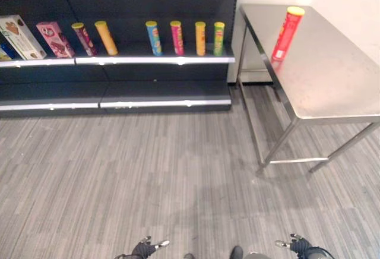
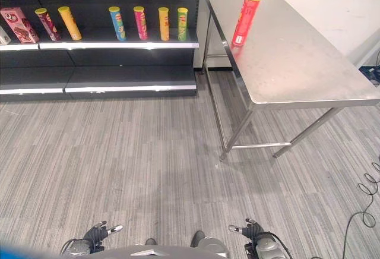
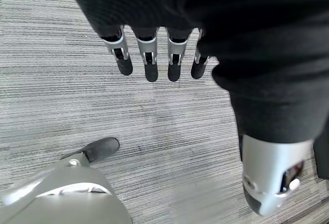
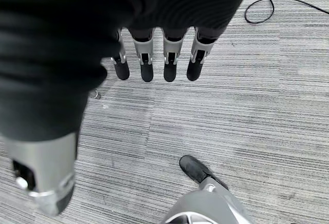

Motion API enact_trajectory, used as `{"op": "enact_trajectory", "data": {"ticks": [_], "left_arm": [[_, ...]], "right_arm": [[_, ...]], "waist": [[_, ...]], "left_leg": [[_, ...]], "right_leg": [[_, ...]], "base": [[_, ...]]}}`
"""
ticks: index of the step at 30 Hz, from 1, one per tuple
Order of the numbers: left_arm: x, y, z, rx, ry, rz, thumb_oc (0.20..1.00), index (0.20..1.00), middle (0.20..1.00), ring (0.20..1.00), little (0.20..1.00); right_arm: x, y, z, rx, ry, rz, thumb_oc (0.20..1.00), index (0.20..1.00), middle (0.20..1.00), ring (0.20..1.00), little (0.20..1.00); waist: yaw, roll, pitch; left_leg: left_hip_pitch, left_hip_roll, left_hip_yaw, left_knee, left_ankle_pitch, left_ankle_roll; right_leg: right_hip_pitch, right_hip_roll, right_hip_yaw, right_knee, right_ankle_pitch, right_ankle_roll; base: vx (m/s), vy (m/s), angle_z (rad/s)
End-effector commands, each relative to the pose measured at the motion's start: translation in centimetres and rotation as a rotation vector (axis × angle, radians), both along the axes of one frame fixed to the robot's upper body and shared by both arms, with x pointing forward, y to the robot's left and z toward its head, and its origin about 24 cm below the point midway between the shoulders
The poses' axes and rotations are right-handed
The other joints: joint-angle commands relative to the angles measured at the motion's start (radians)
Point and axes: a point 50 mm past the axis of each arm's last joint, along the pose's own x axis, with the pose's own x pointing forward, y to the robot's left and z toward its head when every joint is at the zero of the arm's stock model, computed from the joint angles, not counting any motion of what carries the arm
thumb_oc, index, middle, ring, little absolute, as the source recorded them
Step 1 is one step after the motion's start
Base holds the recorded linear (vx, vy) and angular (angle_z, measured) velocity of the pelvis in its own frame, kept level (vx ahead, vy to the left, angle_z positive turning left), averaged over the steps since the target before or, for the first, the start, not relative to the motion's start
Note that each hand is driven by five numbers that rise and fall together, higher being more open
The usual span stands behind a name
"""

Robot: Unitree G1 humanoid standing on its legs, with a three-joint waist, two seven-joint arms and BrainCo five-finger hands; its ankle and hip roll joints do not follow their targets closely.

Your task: Put the goods on the table back onto the shelves and tidy them up.

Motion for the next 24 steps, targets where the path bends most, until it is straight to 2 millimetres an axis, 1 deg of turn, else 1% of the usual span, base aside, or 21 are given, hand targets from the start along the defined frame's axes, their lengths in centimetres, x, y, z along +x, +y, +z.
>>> {"op": "enact_trajectory", "data": {"ticks": [1, 6, 15, 24], "left_arm": [[1.27, 0.81, 0.43, 0.037, -0.023, 0.0, 1.0, 1.0, 1.0, 1.0, 1.0], [0.91, 1.01, 0.36, 0.046, -0.018, 0.04, 1.0, 1.0, 1.0, 1.0, 1.0], [0.59, 0.66, 0.13, 0.042, 0.006, 0.012, 1.0, 1.0, 1.0, 1.0, 1.0], [0.76, 0.63, 0.16, 0.046, 0.007, -0.002, 1.0, 1.0, 1.0, 1.0, 1.0]], "right_arm": [[1.78, -0.31, 0.5, -0.039, -0.032, 0.032, 1.0, 1.0, 1.0, 1.0, 1.0], [1.65, -0.17, 0.4, -0.041, -0.026, 0.032, 1.0, 1.0, 1.0, 1.0, 1.0], [1.48, -0.17, 0.29, -0.052, -0.008, 0.05, 1.0, 1.0, 1.0, 1.0, 1.0], [1.19, -0.09, 0.14, -0.056, 0.009, 0.05, 1.0, 1.0, 1.0, 1.0, 1.0]], "waist": [[-0.01, -0.005, 0.001], [-0.001, -0.005, -0.001], [0.004, -0.007, -0.002], [0.005, -0.013, -0.005]], "left_leg": [[0.044, 0.064, 0.023, -0.016, -0.004, -0.089], [0.045, 0.063, 0.018, -0.016, -0.003, -0.09], [0.042, 0.061, 0.013, -0.016, -0.004, -0.088], [0.034, 0.056, 0.007, -0.017, -0.006, -0.082]], "right_leg": [[0.031, -0.128, 0.001, -0.042, 0.075, 0.127], [0.036, -0.128, -0.007, -0.045, 0.074, 0.128], [0.039, -0.129, -0.01, -0.044, 0.074, 0.13], [0.03, -0.132, -0.004, -0.039, 0.078, 0.133]], "base": [[0.0, 0.0, 0.0], [0.0, 0.0, 0.0], [0.0, 0.002, 0.0], [0.0, 0.003, 0.01]]}}
